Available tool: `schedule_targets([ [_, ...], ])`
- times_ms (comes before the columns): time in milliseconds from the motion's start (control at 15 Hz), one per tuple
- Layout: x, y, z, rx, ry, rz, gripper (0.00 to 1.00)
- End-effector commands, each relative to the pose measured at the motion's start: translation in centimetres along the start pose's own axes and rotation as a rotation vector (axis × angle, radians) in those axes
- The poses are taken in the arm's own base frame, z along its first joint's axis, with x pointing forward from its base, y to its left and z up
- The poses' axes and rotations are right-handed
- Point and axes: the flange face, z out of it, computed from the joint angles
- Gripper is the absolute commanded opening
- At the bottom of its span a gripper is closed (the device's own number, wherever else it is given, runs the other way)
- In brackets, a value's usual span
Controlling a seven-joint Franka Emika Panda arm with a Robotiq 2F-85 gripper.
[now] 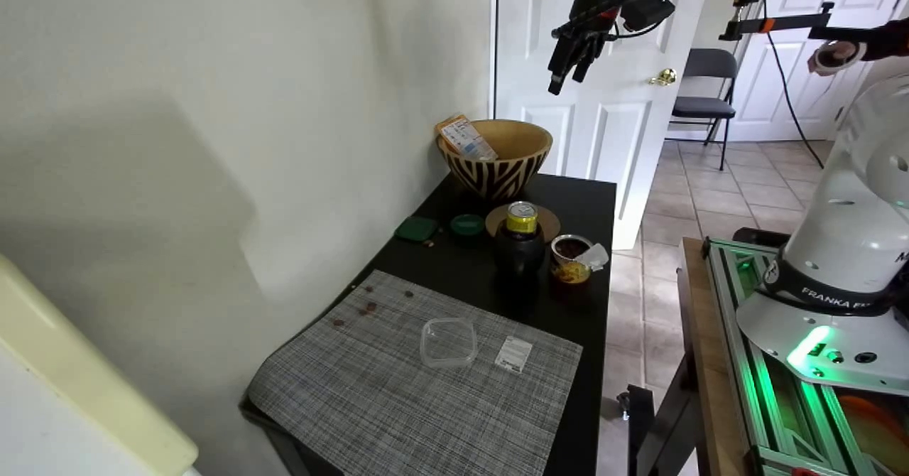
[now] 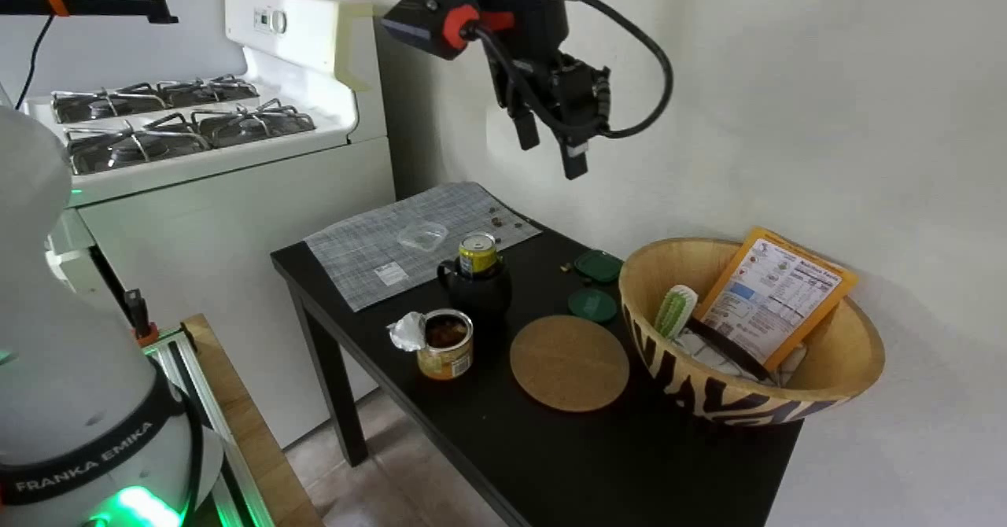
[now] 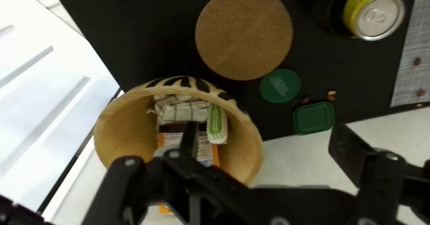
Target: Remove the orange packet from the wooden bowl and put it on the table
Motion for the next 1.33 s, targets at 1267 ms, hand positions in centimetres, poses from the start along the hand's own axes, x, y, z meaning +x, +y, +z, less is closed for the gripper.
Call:
schedule_targets([
  [1267, 16.2, 11.7, 6.9, -0.142, -0.036, 0.319, 1.00],
])
